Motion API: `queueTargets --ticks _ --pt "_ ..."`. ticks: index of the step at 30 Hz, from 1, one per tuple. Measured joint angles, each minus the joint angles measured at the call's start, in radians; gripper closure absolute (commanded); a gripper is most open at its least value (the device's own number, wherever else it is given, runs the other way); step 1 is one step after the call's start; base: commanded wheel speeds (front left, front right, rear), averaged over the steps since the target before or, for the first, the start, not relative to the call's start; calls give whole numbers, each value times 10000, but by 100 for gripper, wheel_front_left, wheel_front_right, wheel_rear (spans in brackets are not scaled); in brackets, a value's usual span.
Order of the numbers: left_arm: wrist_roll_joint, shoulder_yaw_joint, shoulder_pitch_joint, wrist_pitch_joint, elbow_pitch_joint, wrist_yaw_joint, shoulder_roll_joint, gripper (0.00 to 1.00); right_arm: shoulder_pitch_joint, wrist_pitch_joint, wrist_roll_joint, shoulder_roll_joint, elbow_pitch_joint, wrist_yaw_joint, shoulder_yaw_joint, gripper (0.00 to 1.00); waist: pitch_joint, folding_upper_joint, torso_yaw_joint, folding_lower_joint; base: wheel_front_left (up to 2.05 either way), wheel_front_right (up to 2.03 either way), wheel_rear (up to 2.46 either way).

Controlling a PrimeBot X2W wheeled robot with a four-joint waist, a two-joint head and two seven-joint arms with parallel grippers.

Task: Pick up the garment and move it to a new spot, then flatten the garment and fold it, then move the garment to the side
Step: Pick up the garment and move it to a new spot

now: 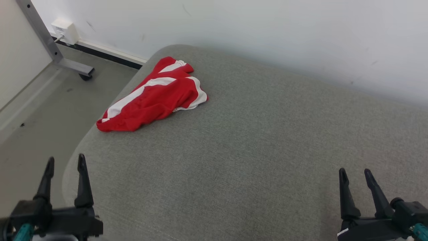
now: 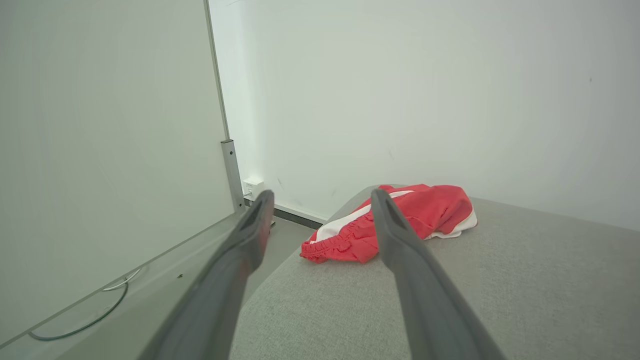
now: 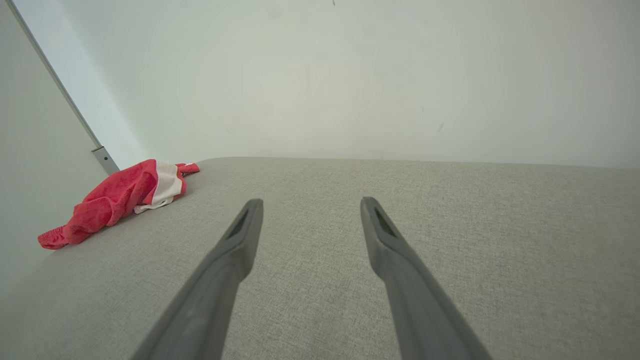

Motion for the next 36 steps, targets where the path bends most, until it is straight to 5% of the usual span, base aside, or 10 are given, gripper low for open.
queueTargets --ticks 19,36 --pt "-1216 -58 -6356 569 2661 -134 2167 0 -1229 307 -380 -408 -1507 0 -1099 0 2735 2 -2170 2 0 0 0" --pt "-2418 -1034 -8672 2500 6525 -151 3338 0 -1582 320 -451 -366 -2109 0 -1519 0 4860 2 -3598 2 0 0 0"
